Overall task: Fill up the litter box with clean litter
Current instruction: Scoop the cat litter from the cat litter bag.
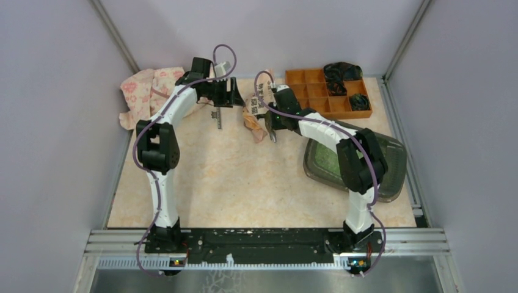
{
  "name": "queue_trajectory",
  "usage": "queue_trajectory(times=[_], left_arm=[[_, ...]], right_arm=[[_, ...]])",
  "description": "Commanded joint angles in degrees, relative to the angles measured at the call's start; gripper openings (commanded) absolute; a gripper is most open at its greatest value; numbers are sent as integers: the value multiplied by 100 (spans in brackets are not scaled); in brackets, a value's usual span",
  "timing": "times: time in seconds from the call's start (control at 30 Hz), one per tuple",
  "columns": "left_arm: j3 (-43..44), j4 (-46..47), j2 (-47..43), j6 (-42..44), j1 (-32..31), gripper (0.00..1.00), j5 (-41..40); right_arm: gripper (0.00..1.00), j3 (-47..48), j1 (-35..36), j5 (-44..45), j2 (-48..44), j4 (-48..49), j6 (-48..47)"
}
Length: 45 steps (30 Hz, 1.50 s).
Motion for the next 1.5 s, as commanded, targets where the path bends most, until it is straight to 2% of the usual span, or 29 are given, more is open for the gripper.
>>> queue_trajectory(times=[0.0, 0.17, 0.5, 1.03, 1.1, 1.2, 1.33, 1.47], left_arm=[[135, 52, -131, 29, -8, 79, 72], [134, 23, -133, 43, -8, 79, 57], [229, -81, -127, 105, -8, 79, -1], [284, -171, -129, 169, -8, 79, -32], [285, -170, -127, 183, -8, 79, -45], [286, -173, -127, 175, -8, 79, -41], [284, -184, -130, 184, -8, 79, -42], [285, -178, -141, 189, -8, 79, -43]], right_arm=[[24, 363, -33, -531, 43, 16, -33], [30, 548, -33, -627, 242, -138, -89], [30, 630, 5, -252, 609, -56, 91], [34, 917, 143, -335, 1161, 126, 186], [30, 899, 143, -344, 1185, 167, 224], [0, 871, 137, -323, 1196, 220, 248], [0, 681, 150, -271, 1096, 500, 219], [0, -30, 251, 72, 731, 1460, 67]])
